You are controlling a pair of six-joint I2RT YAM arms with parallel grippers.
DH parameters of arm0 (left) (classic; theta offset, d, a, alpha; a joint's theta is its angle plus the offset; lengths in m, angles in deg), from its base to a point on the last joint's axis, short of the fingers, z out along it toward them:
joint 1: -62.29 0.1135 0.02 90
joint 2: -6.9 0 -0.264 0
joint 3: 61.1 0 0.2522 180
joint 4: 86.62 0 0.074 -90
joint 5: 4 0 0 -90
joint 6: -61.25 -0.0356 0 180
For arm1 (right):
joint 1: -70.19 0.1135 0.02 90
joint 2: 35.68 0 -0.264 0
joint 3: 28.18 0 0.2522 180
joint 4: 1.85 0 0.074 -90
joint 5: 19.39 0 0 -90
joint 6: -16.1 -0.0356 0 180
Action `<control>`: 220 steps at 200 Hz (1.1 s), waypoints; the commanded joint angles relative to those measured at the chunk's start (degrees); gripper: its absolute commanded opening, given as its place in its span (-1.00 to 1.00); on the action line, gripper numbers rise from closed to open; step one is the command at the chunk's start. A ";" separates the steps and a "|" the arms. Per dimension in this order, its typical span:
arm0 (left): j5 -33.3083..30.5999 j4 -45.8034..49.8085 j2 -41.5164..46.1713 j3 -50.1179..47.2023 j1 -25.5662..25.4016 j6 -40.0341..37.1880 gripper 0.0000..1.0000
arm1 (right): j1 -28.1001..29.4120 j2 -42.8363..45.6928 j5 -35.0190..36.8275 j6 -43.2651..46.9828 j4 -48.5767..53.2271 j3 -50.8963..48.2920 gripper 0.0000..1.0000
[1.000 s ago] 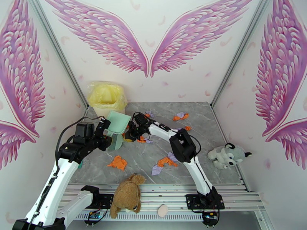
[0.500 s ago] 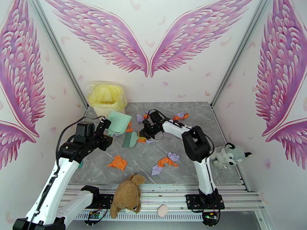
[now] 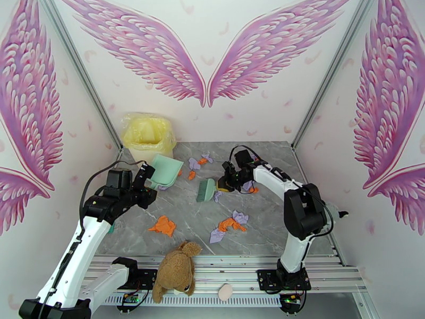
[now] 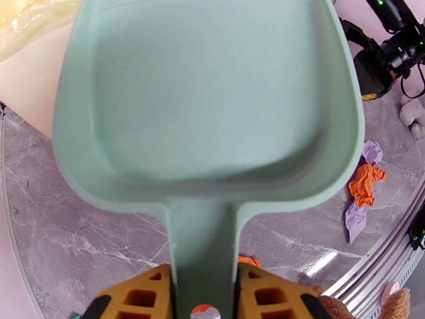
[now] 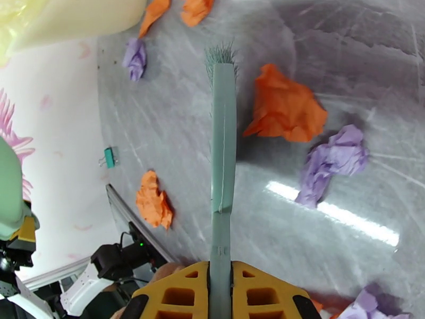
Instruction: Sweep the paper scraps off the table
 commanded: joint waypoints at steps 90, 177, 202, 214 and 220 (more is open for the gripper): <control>0.71 0.42 0.61 1.83 0.26 -0.27 -1.00 | 15.67 -22.27 -2.90 -18.60 -10.07 31.94 -1.00; 1.27 0.37 1.30 1.52 0.30 -0.03 -1.00 | 16.95 -33.71 0.06 -21.53 -9.94 39.16 -1.00; 1.34 0.58 1.25 1.53 0.27 -0.09 -1.00 | 16.26 -34.16 0.89 -19.80 -8.35 38.01 -1.00; 1.35 0.61 1.26 1.52 0.29 -0.10 -1.00 | 15.75 -32.94 1.81 -18.55 -7.88 35.81 -1.00; 1.48 0.50 1.27 1.49 0.31 -0.14 -1.00 | 15.38 -32.12 2.39 -17.69 -7.62 34.63 -1.00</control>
